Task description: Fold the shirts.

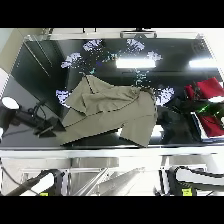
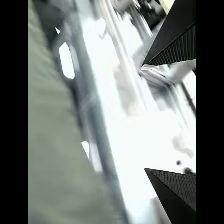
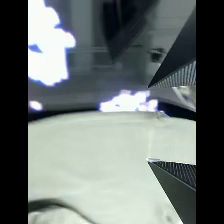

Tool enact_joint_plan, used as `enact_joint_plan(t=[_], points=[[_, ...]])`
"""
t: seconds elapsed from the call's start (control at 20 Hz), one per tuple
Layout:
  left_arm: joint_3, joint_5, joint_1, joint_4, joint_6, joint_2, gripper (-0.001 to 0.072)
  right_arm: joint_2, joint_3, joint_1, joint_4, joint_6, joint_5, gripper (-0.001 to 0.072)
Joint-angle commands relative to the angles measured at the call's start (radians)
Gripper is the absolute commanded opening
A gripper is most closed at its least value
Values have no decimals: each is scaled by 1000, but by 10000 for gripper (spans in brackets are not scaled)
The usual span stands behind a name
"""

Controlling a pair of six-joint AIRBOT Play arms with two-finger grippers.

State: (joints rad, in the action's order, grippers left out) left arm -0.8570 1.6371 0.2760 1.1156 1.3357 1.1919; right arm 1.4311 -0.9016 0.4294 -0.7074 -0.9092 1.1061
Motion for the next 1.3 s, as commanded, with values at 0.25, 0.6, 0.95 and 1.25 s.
enact_joint_plan(t=[0.25,0.6,0.95,1.25], points=[[188,-53,130,240,0,-207,677,163,-2,-140,-55,-34,-10,497],[188,-104,279,177,-60,-85,677,195,-53,-209,46,45,-16,292],[189,-222,279,96,-98,59,676,195,-97,-207,46,46,-6,227],[189,-347,269,24,-145,165,677,195,-97,-207,47,45,-6,226]])
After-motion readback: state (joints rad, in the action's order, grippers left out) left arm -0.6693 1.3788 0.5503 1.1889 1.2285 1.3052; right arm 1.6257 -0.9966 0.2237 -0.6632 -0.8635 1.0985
